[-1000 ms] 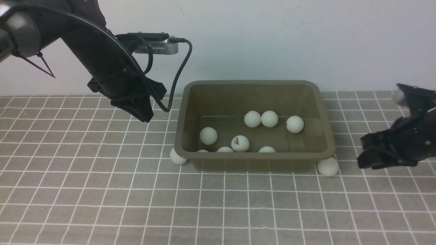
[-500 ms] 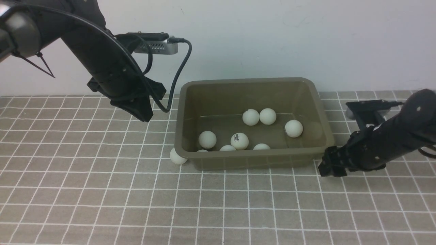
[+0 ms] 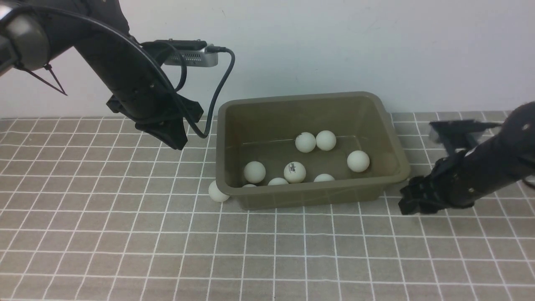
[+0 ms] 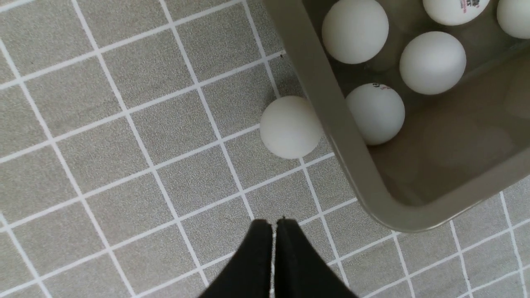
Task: Put the table tennis balls into the box on the grey coffee tablecloth.
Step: 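Reach for and grasp a ping pong ball on the table, then release the ping pong ball into the bin and lift the gripper away, then reach for and grasp a ping pong ball on the table beside the basket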
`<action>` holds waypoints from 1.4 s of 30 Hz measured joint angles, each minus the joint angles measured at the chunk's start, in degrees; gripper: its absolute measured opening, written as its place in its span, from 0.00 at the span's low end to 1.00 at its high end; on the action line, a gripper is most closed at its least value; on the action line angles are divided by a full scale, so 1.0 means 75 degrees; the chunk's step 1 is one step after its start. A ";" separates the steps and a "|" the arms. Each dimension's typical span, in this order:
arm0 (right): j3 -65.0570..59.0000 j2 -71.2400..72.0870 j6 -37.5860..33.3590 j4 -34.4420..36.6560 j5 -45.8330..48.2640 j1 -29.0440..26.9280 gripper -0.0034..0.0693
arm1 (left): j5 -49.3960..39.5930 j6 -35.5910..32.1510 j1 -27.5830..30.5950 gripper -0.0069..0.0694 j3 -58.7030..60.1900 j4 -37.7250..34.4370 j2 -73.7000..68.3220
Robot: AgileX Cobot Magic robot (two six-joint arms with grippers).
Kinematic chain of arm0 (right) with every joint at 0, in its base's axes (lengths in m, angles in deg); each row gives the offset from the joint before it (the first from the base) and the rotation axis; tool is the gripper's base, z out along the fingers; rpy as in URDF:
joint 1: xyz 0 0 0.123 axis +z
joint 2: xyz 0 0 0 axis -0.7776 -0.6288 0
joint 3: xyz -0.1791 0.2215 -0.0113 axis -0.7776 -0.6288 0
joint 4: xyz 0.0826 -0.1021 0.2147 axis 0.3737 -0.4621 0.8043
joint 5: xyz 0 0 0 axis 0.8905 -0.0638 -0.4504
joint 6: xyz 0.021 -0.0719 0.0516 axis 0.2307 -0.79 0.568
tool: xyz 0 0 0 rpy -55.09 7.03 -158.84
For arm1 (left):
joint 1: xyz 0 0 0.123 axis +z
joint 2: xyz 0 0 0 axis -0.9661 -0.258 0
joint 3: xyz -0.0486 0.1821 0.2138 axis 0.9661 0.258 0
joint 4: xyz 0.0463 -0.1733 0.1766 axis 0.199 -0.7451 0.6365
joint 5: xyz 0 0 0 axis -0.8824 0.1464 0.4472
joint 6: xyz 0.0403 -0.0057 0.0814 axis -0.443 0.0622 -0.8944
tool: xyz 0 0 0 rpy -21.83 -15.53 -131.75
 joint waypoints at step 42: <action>0.3660 -0.1668 0.2065 -0.2136 0.3166 0.0143 0.03 | 0.0000 0.0197 -0.0627 0.09 0.0000 0.0161 0.0000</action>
